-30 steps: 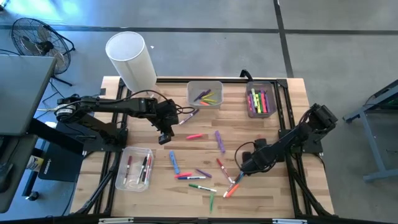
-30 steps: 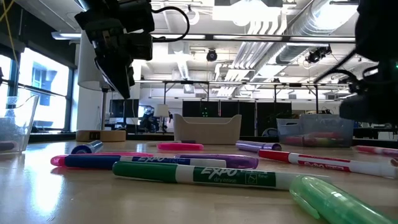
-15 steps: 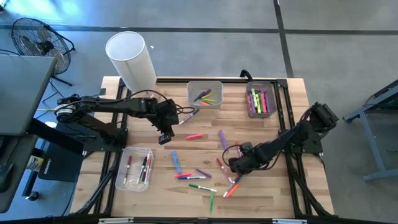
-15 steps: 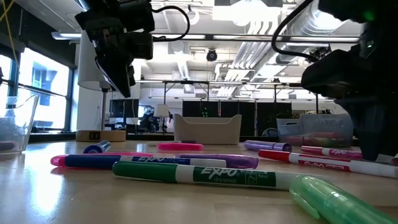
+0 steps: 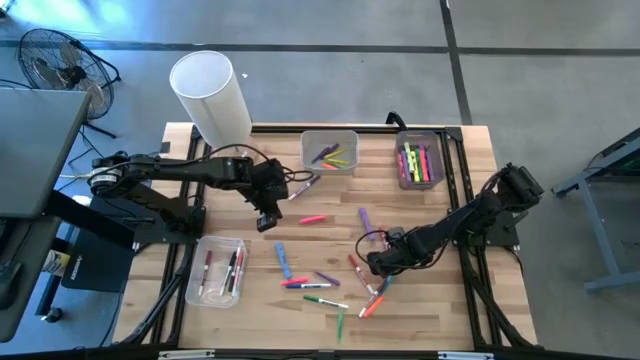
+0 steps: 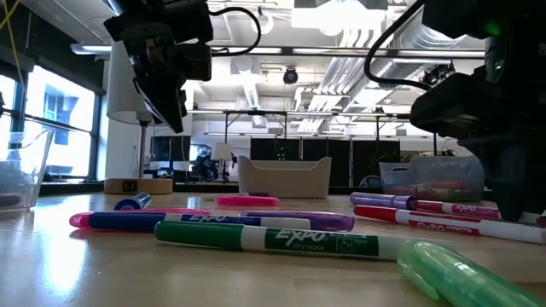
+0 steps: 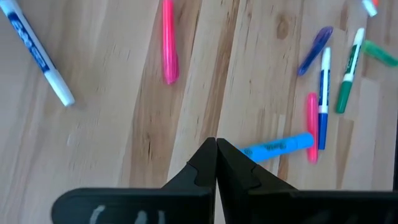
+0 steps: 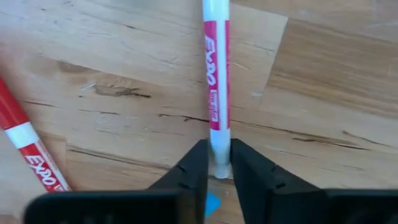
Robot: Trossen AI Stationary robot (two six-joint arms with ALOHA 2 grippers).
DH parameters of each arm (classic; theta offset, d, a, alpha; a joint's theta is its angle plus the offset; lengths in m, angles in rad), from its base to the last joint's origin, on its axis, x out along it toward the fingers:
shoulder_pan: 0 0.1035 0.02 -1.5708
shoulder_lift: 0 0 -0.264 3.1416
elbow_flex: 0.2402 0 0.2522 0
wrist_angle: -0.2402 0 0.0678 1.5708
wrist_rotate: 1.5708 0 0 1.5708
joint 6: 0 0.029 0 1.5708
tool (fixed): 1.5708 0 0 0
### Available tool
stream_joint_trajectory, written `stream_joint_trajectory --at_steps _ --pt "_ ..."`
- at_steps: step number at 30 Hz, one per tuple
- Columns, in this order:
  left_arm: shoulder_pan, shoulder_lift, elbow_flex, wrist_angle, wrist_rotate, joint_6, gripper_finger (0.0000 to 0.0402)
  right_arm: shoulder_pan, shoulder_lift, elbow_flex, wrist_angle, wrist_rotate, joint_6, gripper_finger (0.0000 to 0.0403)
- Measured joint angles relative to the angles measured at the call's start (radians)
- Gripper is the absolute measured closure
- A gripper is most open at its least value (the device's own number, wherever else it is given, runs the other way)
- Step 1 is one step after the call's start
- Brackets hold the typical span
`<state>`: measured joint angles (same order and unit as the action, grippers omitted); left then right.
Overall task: Pick & Place Markers
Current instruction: Put the pink marker pen into the transparent bin
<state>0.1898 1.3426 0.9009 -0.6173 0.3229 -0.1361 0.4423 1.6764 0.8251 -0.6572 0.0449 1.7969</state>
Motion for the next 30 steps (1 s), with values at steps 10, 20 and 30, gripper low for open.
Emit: stream_joint_trajectory --at_steps 10,20,30 --pt "0.0 0.0 0.0 0.085 -0.008 -0.011 0.04 -0.01 -0.002 0.001 -0.008 -0.007 -0.017 0.0366" --pt "0.0 0.0 0.0 0.179 0.006 -0.034 0.0341 -0.012 -0.14 0.055 -0.152 0.118 -0.001 0.0393" --pt "0.0 0.0 0.016 0.561 0.112 -0.187 0.0243 -0.009 -0.366 0.159 -0.182 0.423 -0.164 0.0379"
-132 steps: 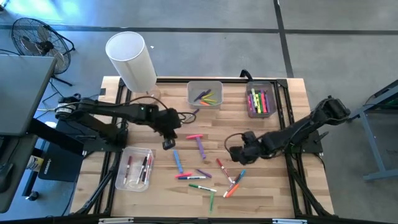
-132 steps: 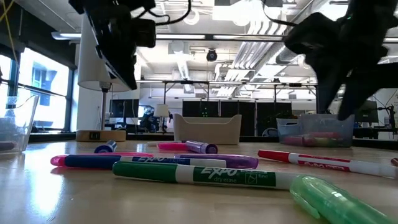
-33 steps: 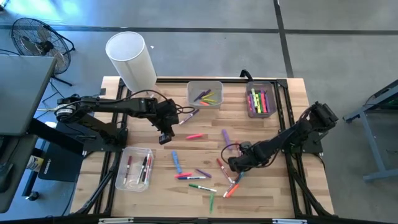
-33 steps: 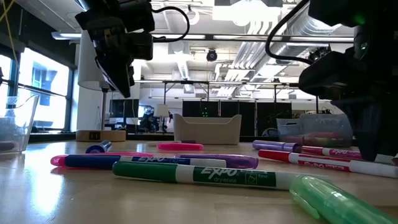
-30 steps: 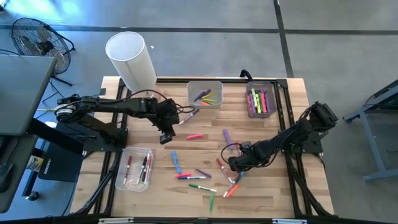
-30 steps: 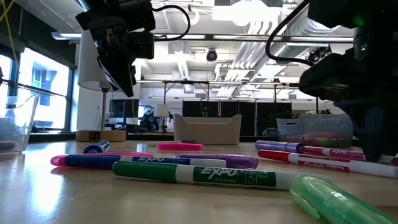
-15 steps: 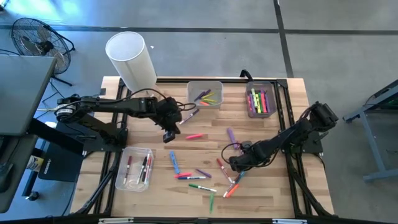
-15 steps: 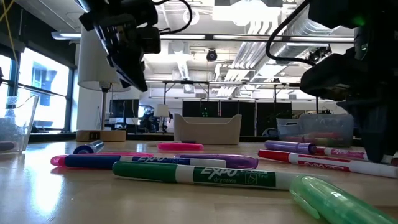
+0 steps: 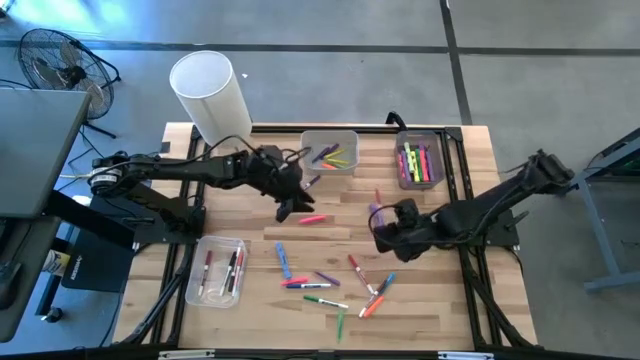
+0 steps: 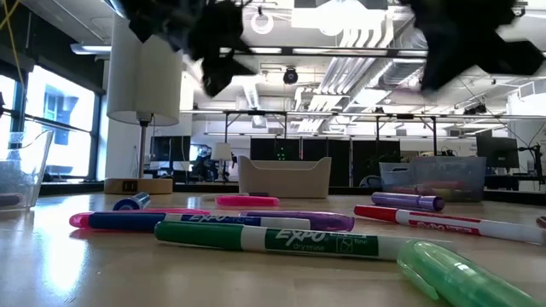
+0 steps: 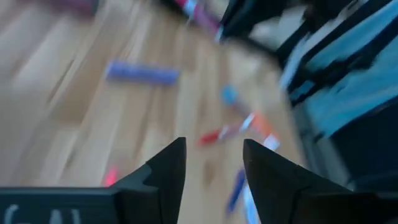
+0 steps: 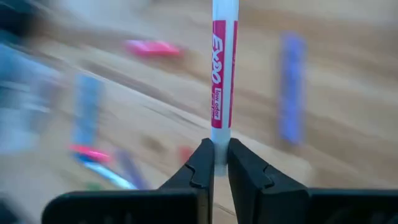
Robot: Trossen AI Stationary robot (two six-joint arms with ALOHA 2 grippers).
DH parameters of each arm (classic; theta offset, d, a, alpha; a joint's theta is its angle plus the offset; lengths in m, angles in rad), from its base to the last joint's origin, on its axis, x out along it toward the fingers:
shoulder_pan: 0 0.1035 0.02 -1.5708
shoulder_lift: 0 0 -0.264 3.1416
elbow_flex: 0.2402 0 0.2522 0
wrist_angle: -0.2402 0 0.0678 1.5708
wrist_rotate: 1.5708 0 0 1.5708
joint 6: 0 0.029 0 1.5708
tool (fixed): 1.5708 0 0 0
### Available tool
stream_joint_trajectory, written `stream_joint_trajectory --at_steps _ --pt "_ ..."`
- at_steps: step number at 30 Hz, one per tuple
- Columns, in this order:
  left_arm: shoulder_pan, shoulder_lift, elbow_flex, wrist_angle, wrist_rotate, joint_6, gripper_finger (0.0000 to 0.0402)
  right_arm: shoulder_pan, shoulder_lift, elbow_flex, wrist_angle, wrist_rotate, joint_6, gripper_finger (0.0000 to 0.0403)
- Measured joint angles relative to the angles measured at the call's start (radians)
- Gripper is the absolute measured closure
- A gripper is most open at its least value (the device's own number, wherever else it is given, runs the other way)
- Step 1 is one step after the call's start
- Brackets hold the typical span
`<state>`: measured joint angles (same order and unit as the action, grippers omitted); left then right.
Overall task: Pick & Place Markers
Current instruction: Put the pink marker pen into the transparent bin
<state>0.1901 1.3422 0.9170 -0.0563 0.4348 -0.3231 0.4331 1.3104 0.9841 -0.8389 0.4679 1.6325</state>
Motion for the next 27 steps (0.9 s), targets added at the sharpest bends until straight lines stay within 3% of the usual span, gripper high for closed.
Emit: stream_joint_trajectory --at_steps 4,9,15,21,27 --pt "0.0 0.0 0.041 0.152 0.008 -0.074 0.0236 -0.002 -0.049 0.051 0.106 0.147 -0.187 0.0388" --pt "0.0 0.0 0.099 0.252 -0.003 -0.118 0.0235 -0.008 -0.055 0.101 0.334 0.234 -0.46 0.0378" --pt "0.0 0.007 0.164 0.299 0.009 -0.17 0.0235 -0.075 -0.046 0.114 0.582 0.205 -0.694 0.0382" --pt "0.0 0.017 0.205 0.302 -0.004 -0.208 0.0235 -0.156 -0.045 0.114 0.668 0.116 -0.774 0.0382" --pt "0.0 0.018 0.204 0.293 -0.081 -0.208 0.0235 -0.21 -0.013 0.114 0.71 0.02 -0.805 0.0382"
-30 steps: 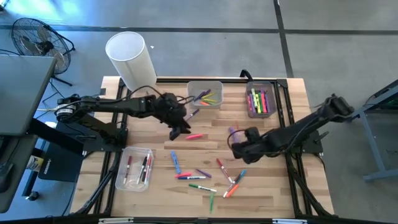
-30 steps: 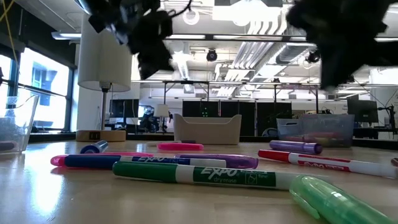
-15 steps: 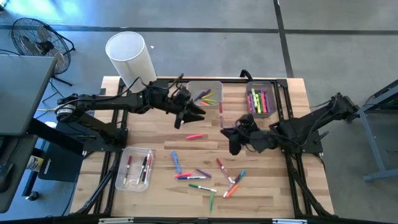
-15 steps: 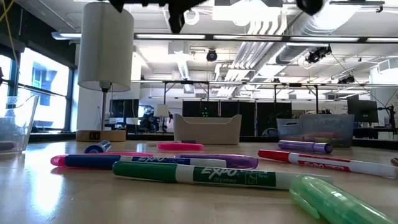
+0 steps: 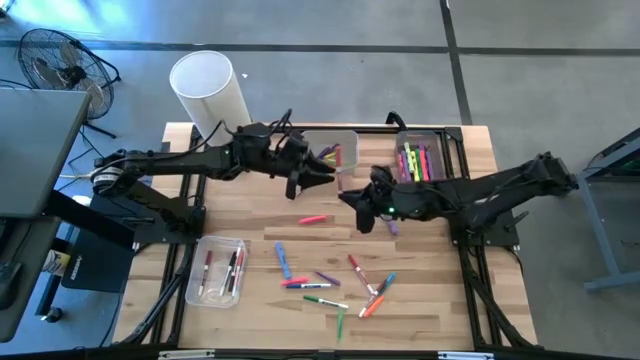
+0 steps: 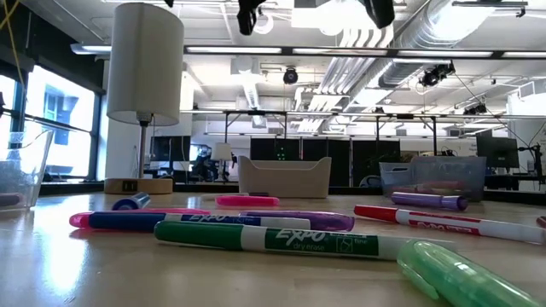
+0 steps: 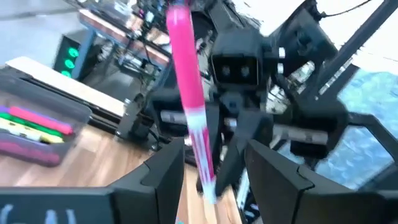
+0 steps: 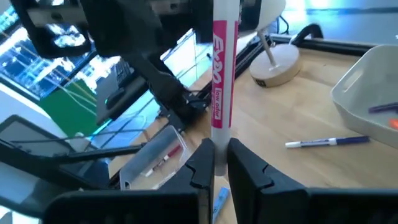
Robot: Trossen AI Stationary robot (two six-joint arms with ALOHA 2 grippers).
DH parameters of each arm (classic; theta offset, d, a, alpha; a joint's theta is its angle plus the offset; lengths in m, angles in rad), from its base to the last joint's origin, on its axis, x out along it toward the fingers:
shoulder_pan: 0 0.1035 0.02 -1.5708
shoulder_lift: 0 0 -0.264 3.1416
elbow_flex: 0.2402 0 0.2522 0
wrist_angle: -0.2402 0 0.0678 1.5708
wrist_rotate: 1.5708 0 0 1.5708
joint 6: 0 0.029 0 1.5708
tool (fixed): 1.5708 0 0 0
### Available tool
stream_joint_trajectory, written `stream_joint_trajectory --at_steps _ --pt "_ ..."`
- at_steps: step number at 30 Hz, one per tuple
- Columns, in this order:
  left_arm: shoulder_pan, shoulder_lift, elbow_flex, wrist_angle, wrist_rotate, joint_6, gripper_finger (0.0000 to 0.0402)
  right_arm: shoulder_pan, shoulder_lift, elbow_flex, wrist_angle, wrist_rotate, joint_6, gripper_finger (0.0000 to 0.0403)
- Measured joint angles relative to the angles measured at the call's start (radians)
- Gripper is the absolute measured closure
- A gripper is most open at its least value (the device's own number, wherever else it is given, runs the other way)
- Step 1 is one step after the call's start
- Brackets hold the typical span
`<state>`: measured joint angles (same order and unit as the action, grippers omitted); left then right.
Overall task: Pick & Place Markers
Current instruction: Put the pink marker pen into the transparent bin
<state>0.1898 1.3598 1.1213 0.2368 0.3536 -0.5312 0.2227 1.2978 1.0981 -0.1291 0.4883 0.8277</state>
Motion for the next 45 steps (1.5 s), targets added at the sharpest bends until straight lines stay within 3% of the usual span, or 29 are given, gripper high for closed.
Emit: stream_joint_trajectory --at_steps 8,16,20,25,29,34,40,45 --pt "0.0 0.013 0.001 0.009 -0.078 0.008 0.0235 -0.053 0.05 0.0 0.044 -0.126 -0.024 0.038" --pt "0.0 0.02 0.0 -0.001 -0.086 0.01 0.0244 -0.067 0.057 0.0 0.045 -0.118 -0.025 0.0378" --pt "0.0 0.021 0.0 -0.001 -0.087 0.01 0.0286 -0.067 0.057 0.0 0.045 -0.107 -0.034 0.0376" --pt "0.0 0.02 0.0 -0.002 -0.086 0.004 0.0368 -0.067 0.057 0.0 0.042 -0.079 -0.051 0.0377" --pt "0.0 0.02 0.0 -0.003 -0.079 0.003 0.0368 -0.067 0.057 -0.001 0.041 -0.075 -0.048 0.0357" --pt "0.0 0.02 0.0 -0.04 -0.085 0.003 0.0359 -0.067 0.057 -0.001 0.046 -0.029 -0.069 0.0305" --pt "0.017 -0.017 -0.002 -0.258 -0.099 0.01 0.0364 -0.076 0.019 -0.001 0.008 -0.073 -0.122 0.0239" --pt "0.018 -0.109 0.0 -0.625 -0.165 -0.034 0.036 -0.081 -0.032 -0.001 -0.166 -0.055 -0.102 0.0218"
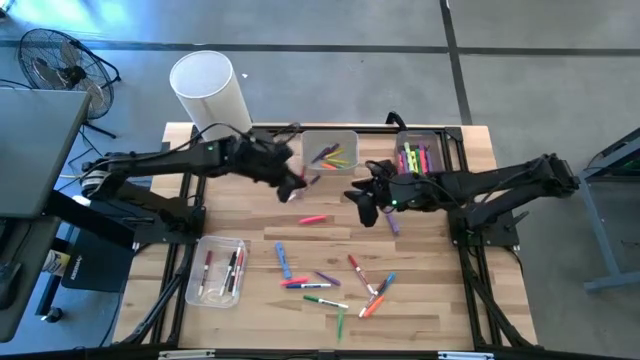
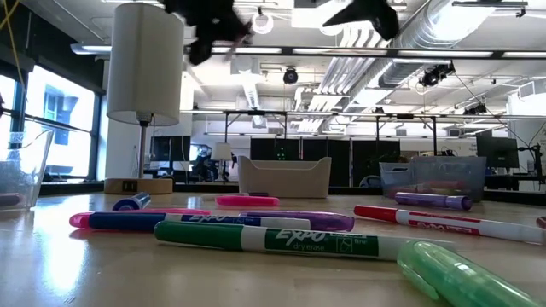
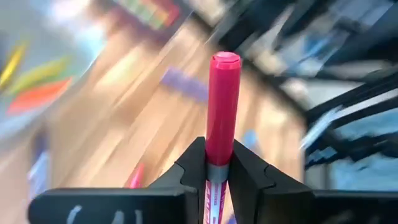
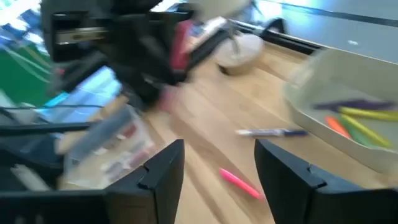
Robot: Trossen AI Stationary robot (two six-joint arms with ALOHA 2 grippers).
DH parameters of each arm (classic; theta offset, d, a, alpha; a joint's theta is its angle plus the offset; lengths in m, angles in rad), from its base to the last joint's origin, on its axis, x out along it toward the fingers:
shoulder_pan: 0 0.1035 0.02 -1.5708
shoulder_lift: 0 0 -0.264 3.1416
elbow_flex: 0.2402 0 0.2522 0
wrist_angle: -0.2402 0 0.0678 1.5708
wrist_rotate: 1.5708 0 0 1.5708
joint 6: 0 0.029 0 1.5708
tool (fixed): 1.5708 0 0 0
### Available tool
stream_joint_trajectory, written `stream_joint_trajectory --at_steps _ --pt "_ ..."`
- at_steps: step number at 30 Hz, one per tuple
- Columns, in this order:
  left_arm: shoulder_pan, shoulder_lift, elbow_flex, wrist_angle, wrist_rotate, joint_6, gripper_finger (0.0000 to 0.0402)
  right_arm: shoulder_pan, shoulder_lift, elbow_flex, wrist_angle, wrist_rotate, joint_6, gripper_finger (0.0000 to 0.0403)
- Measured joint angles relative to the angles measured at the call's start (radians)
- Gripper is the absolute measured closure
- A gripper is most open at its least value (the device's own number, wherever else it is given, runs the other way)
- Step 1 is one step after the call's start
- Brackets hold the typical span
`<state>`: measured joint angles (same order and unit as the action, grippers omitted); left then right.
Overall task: Pick & Place Markers
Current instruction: Put the pink marker pen into the transparent bin
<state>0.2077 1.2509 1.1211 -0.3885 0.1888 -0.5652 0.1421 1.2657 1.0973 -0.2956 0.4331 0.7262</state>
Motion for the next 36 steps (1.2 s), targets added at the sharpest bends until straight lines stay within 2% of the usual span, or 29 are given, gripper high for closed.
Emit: stream_joint_trajectory --at_steps 6,10,15,20,24,29,36 --pt "-0.102 -0.131 -0.018 -0.425 -0.158 -0.179 0.0358 -0.021 -0.009 0.0 -0.148 0.053 0.056 0.0229" --pt "-0.262 -0.231 -0.095 -0.541 -0.284 -0.437 0.0364 -0.047 -0.003 0.0 -0.165 0.032 0.037 0.0239" --pt "-0.546 -0.318 -0.223 -0.575 -0.406 -0.851 0.036 -0.07 -0.003 0.0 -0.158 -0.018 -0.031 0.0249" --pt "-0.841 -0.294 -0.32 -0.569 -0.412 -1.2 0.0361 -0.071 -0.002 0.0 -0.157 -0.028 -0.061 0.0251" --pt "-1.009 -0.237 -0.352 -0.58 -0.412 -1.441 0.0361 -0.071 -0.002 0.0 -0.151 -0.049 -0.046 0.0252" --pt "-1.123 -0.186 -0.374 -0.643 -0.4 -1.581 0.0361 -0.069 -0.002 0.0 -0.149 -0.067 0.017 0.0251" --pt "-1.145 -0.141 -0.407 -0.593 -0.372 -1.564 0.0351 -0.069 -0.002 0.0 -0.148 -0.077 0.077 0.0251"
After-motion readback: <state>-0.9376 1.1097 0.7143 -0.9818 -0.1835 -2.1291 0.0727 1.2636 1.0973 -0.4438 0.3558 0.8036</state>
